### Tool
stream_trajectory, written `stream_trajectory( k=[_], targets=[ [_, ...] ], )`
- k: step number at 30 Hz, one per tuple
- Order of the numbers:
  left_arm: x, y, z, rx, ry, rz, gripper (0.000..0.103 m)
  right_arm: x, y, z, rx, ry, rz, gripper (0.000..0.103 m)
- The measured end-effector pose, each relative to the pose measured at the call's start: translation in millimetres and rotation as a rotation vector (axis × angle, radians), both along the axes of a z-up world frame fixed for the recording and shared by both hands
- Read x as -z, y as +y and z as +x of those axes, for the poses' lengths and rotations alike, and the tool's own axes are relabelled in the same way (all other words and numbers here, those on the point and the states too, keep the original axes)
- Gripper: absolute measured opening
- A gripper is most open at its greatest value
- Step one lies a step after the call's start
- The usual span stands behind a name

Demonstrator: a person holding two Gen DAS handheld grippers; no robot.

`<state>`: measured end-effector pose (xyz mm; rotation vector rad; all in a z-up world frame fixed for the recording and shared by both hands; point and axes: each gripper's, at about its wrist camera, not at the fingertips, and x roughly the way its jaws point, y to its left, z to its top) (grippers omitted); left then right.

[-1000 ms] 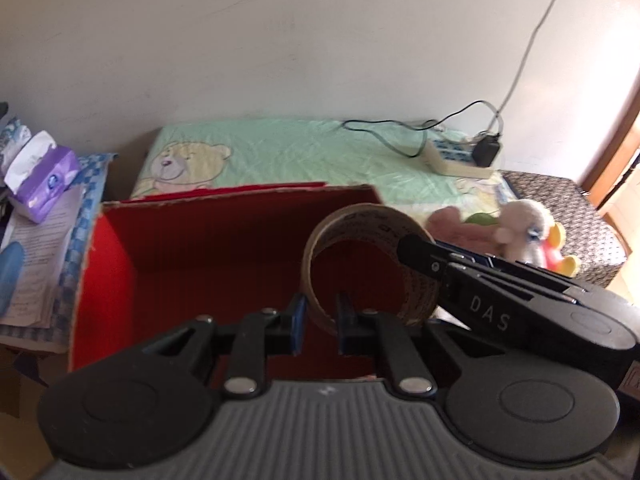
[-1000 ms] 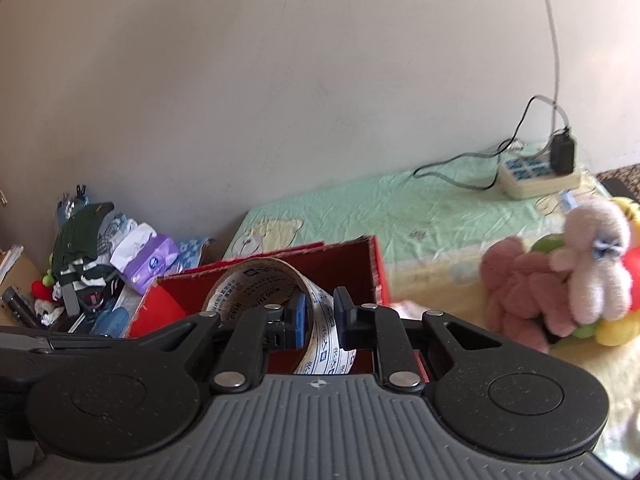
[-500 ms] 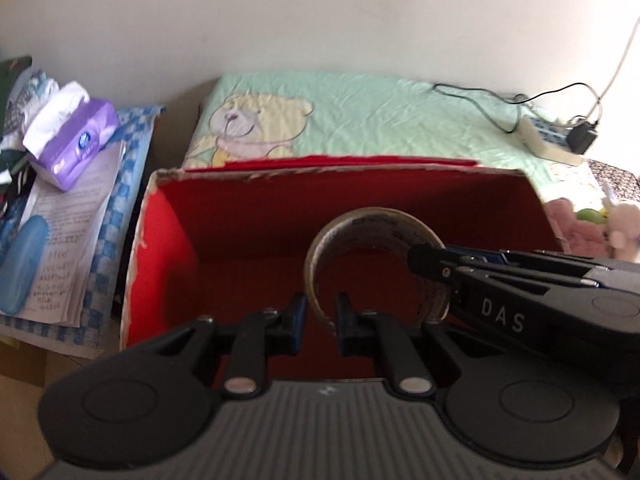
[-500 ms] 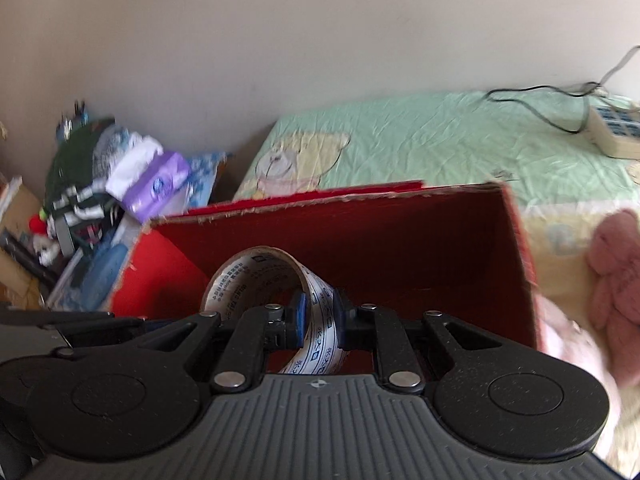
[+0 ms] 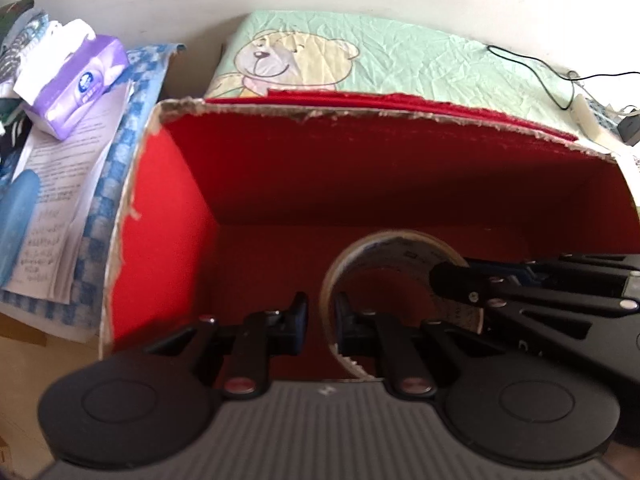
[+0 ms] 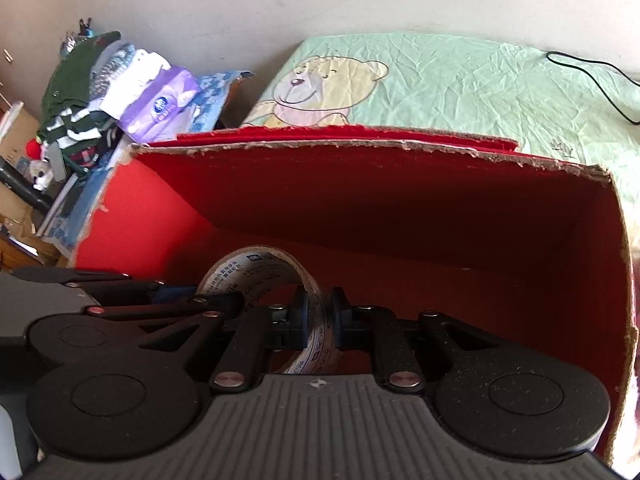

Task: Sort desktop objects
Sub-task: 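Lift the tape roll with the right tool and carry it over the red cardboard box, then lower the tape roll into the box and open the right tool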

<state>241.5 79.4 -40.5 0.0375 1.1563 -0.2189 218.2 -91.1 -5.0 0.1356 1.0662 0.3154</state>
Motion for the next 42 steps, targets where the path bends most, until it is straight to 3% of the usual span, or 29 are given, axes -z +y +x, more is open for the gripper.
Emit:
stream_trajectory(
  k=[7,10,14,18,23,25,31,34,38,42],
  targets=[
    [0,-8,9,0.054,0.03,0.016,0.009,6,-4,15,0.041,0.053,0.005,0.012],
    [-15,-12,17,0.124,0.015,0.058,0.009,7,-8,25,0.065,0.104,0.03,0.013],
    [-31,-14,34,0.183,-0.029,0.112,0.021,-6,-6,40,0.079,0.096,0.037,0.013],
    [-24,-10,45,0.197,-0.01,0.149,0.021,3,0,51,0.081,0.125,0.037,0.013],
    [-17,-4,41,0.205,-0.031,0.165,0.02,24,4,56,0.083,0.104,0.056,0.013],
    [-24,-4,37,0.203,-0.091,0.167,0.022,28,4,59,0.082,0.09,0.087,0.014],
    [-27,-5,33,0.158,-0.172,0.228,0.025,49,-22,61,0.119,0.2,0.37,0.015],
    [-29,-4,33,0.154,-0.176,0.229,0.028,45,-24,60,0.125,0.18,0.376,0.016],
    [-25,-5,39,0.129,-0.185,0.239,0.019,47,-15,62,0.081,0.208,0.366,0.018],
    [-19,-11,37,0.11,-0.179,0.274,0.019,47,-18,61,0.091,0.211,0.371,0.018]
  ],
)
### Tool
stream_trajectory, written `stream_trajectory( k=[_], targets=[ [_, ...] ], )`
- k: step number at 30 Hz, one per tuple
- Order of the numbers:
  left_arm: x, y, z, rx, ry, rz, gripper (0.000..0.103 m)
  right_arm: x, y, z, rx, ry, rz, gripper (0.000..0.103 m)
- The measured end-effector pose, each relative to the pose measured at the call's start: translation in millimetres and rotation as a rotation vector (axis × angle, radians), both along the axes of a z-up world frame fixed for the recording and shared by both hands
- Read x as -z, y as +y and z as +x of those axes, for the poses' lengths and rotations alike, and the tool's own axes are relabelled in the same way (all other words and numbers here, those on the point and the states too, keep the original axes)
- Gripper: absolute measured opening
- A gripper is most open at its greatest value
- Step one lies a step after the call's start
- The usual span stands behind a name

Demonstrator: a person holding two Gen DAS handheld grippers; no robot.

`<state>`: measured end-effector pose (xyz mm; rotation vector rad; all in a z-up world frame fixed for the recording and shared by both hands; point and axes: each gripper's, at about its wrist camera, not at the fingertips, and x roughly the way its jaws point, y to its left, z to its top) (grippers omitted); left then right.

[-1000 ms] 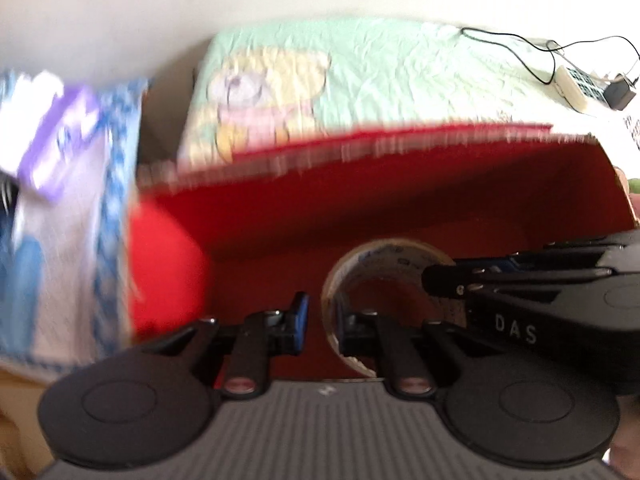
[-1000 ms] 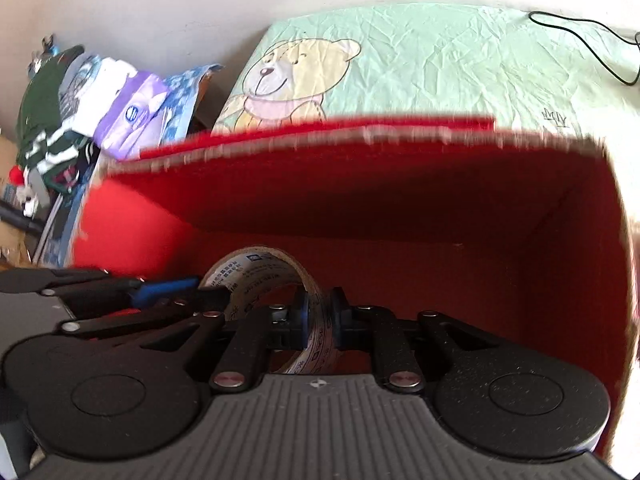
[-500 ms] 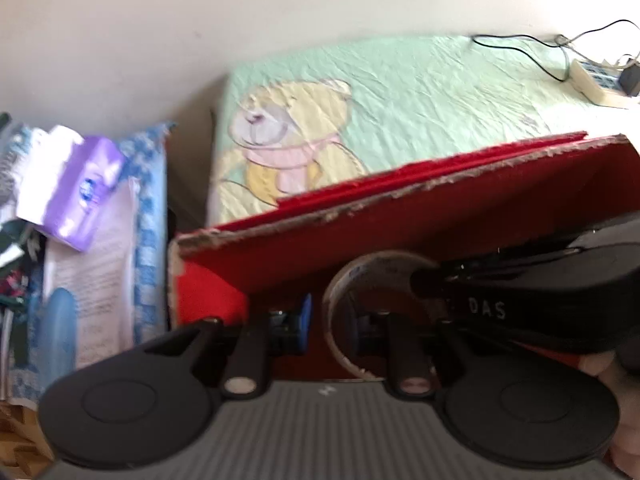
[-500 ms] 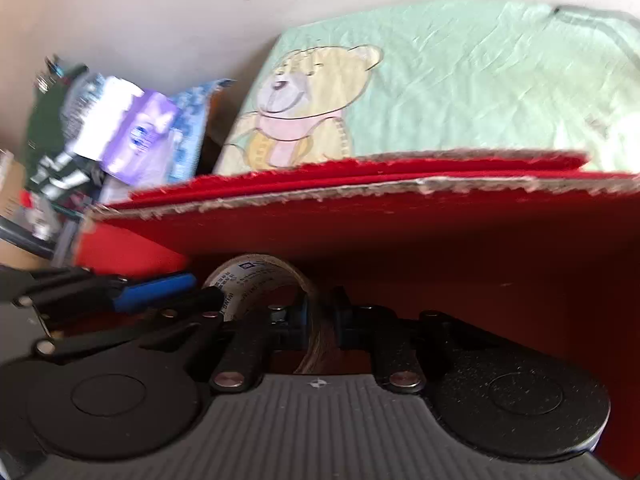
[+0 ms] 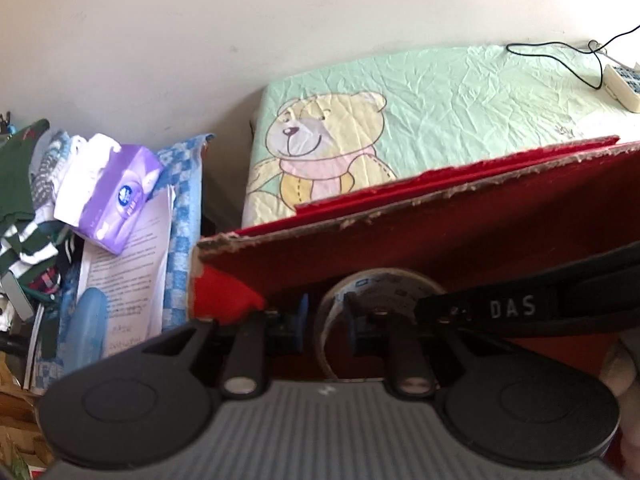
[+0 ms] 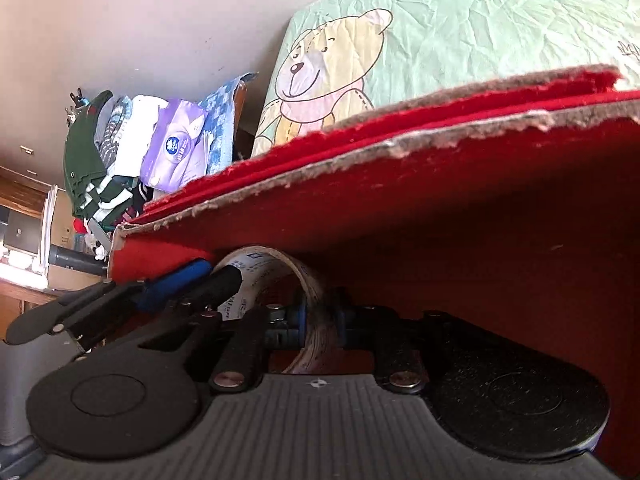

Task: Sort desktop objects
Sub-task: 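Lower the tape roll into the box and open the right tool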

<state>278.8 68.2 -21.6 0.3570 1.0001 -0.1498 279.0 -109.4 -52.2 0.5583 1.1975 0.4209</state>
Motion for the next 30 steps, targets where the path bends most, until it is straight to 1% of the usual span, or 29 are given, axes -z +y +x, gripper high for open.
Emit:
stream_trajectory(
  k=[2,4,8,13,18,19,20,21,22,23,26,28,30],
  targets=[
    [0,3,2,-0.003,0.02,-0.019,0.019,0,0,0,0.0,-0.005,-0.006,0.018],
    [0,2,2,-0.006,0.016,-0.01,0.019,-2,2,0,-0.005,-0.018,-0.02,0.019],
    [-1,0,-1,-0.019,-0.011,0.011,0.023,-5,0,0,0.0,-0.034,-0.033,0.023],
    [-6,5,-5,-0.026,-0.036,-0.025,0.025,-8,-3,0,0.015,-0.066,-0.021,0.026],
    [-9,4,-8,-0.024,-0.067,-0.007,0.026,-8,-4,0,0.022,-0.073,-0.021,0.026],
    [-11,5,-10,-0.024,-0.083,-0.01,0.029,-8,-4,0,0.023,-0.074,-0.023,0.026],
    [-13,6,-12,-0.025,-0.099,-0.018,0.038,-8,-5,0,0.024,-0.078,-0.024,0.024],
    [-16,8,-13,-0.028,-0.117,-0.028,0.041,-9,-5,-1,0.026,-0.086,-0.025,0.024],
    [-18,11,-14,-0.032,-0.135,-0.042,0.048,-10,-6,-1,0.032,-0.096,-0.024,0.024],
    [-21,13,-15,-0.036,-0.146,-0.059,0.052,-11,-7,-1,0.041,-0.106,-0.021,0.024],
    [-25,16,-17,-0.037,-0.159,-0.088,0.051,-12,-10,-1,0.062,-0.117,-0.021,0.024],
    [-25,15,-19,-0.032,-0.164,-0.088,0.051,-12,-11,0,0.07,-0.11,-0.018,0.024],
    [-25,13,-21,-0.024,-0.172,-0.078,0.051,-16,-10,-3,0.08,-0.107,-0.044,0.024]
  ],
)
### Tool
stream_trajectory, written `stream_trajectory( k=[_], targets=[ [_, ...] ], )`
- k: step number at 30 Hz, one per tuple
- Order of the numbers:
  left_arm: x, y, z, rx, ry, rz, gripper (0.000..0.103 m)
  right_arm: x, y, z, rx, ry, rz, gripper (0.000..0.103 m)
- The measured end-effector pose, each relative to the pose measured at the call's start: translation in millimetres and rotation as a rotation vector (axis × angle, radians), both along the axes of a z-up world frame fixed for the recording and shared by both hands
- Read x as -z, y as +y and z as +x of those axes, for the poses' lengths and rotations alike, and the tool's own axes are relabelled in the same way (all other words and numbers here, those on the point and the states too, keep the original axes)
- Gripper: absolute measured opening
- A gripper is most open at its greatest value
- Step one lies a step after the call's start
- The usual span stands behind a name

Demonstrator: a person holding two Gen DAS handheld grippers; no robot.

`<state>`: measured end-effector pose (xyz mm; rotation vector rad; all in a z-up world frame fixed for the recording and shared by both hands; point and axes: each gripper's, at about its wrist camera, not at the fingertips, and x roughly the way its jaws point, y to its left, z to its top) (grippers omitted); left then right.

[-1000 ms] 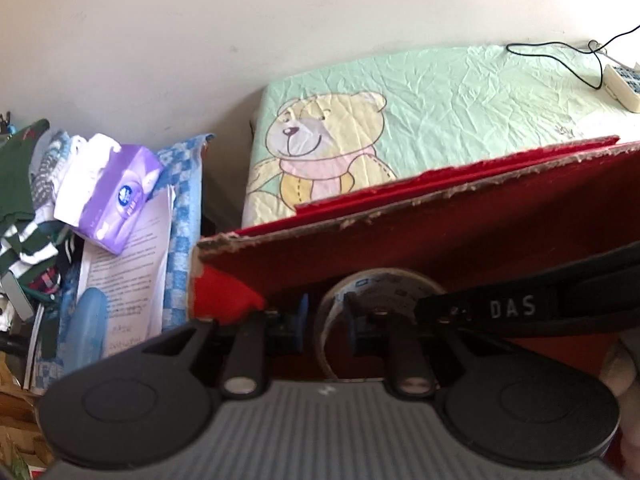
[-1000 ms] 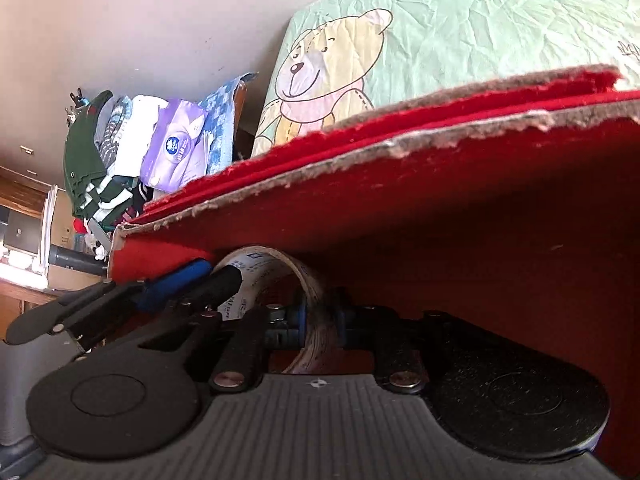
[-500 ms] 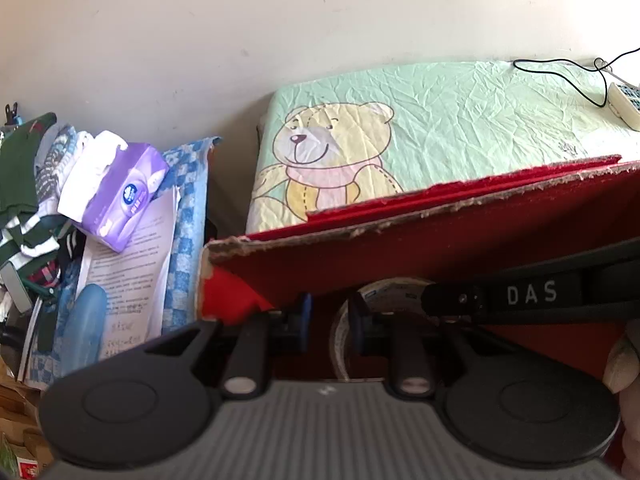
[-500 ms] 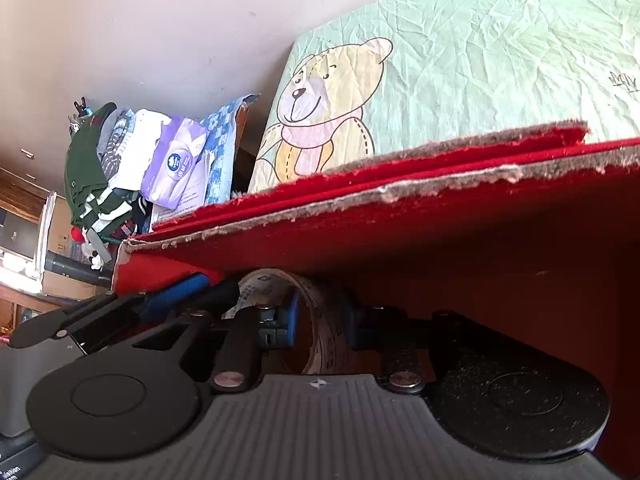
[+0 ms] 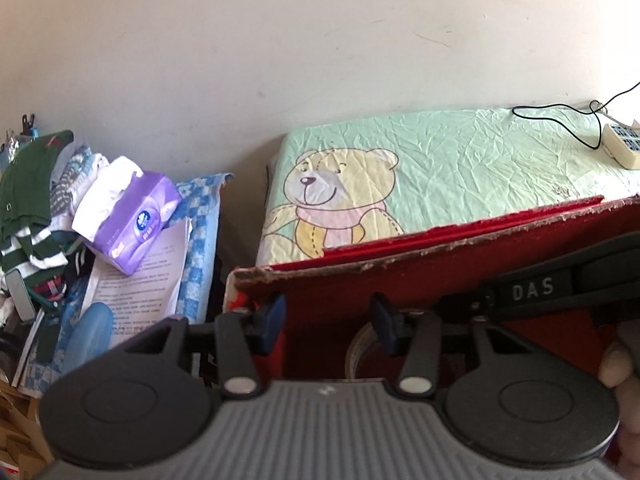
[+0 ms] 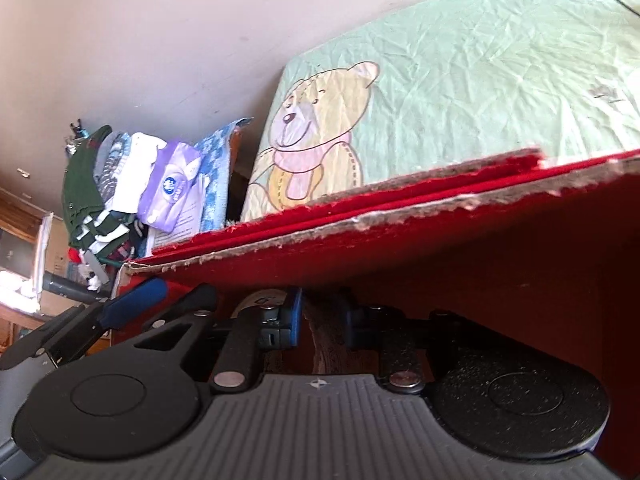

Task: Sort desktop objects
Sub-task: 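Lower the tape roll into the box and open the right tool, then withdraw the right tool from the box and move it to the pine cone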

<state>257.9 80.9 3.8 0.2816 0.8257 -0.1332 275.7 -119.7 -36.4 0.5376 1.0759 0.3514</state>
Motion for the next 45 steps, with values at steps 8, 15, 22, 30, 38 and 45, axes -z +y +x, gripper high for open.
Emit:
stream_trajectory(
  k=[8,15,22,30,38,45],
  targets=[
    [-2,0,-4,0.019,-0.015,-0.014,0.051,-30,-5,-28,0.017,-0.041,-0.213,0.024],
    [-1,-3,-6,0.023,-0.019,0.001,0.052,-18,8,-22,-0.047,-0.034,-0.269,0.023],
    [-1,-3,-6,0.018,-0.018,0.004,0.055,-9,8,-23,-0.137,-0.065,-0.151,0.016],
    [-2,-4,-6,0.019,-0.021,0.012,0.055,-5,-17,-20,0.014,-0.046,-0.055,0.024],
    [-3,-4,-7,0.023,-0.036,0.018,0.056,-22,-13,-34,0.056,-0.147,-0.168,0.024],
    [-6,-3,-11,0.037,-0.056,0.007,0.056,-44,-20,-71,0.165,-0.248,-0.314,0.024]
  ],
)
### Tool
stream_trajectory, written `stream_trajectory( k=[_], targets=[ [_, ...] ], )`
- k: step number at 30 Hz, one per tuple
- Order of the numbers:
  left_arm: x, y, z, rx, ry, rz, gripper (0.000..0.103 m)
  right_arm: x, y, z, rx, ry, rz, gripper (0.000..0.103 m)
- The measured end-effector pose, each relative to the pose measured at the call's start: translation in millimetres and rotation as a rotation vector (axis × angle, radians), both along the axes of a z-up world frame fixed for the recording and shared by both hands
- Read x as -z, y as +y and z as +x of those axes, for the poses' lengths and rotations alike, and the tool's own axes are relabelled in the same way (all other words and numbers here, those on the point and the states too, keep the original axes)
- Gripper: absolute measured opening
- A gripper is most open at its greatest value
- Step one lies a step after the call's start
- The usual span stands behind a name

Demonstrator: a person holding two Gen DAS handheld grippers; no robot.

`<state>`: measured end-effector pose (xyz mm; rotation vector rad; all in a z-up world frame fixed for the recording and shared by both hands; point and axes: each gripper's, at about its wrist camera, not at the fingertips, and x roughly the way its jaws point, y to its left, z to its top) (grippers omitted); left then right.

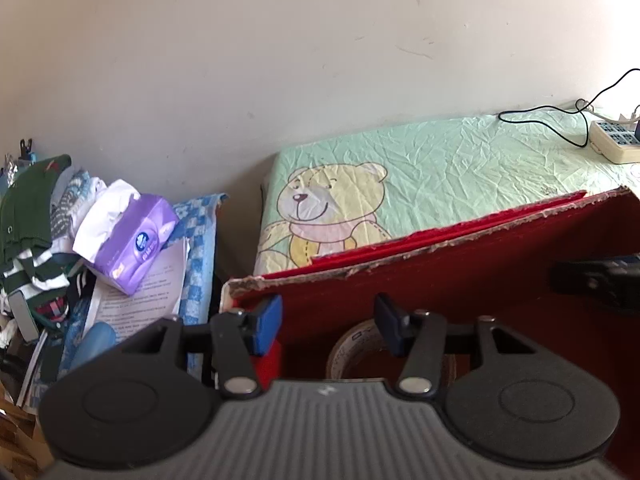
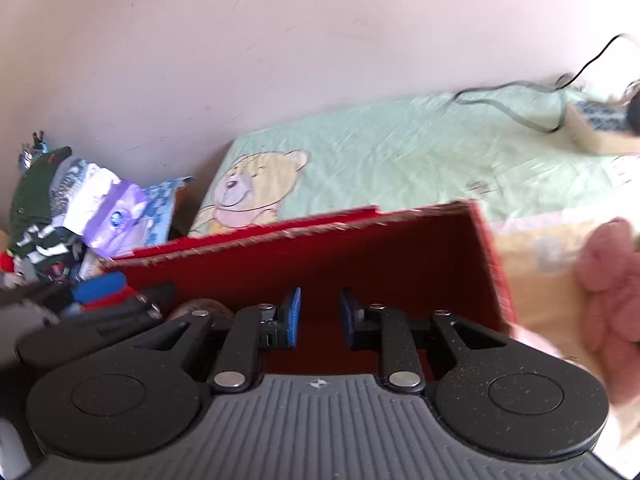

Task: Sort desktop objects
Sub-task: 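Withdraw the right tool from the box and move it to the pine cone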

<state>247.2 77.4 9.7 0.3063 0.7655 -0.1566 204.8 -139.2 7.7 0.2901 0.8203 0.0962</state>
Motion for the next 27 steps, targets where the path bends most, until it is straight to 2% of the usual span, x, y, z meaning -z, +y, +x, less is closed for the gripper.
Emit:
stream_trajectory(
  k=[3,6,9,12,15,19,21,23,27],
  targets=[
    [-1,0,-2,0.01,-0.009,-0.004,0.056,2,-8,-16,0.023,-0.031,-0.014,0.024],
    [-2,1,-3,0.018,-0.016,-0.019,0.057,0,-15,-31,0.053,-0.057,0.028,0.024],
    [-6,3,-8,0.042,-0.04,-0.048,0.057,-11,-17,-53,0.047,-0.13,0.085,0.024],
    [-16,4,-20,0.043,-0.098,-0.051,0.056,-22,-14,-74,0.033,-0.192,0.117,0.024],
    [-42,12,-53,0.036,-0.169,-0.077,0.056,-34,-25,-100,0.007,-0.251,0.155,0.024],
    [-68,23,-111,0.048,-0.208,-0.145,0.075,-44,-51,-133,-0.053,-0.309,0.192,0.025],
    [-71,24,-144,0.057,-0.19,-0.181,0.078,-42,-67,-150,-0.073,-0.306,0.208,0.025],
    [-66,18,-175,0.071,-0.15,-0.201,0.081,-35,-81,-164,-0.109,-0.263,0.214,0.028],
    [-43,-12,-234,0.158,-0.022,-0.232,0.076,-17,-95,-188,-0.225,-0.146,0.157,0.03]
  ],
)
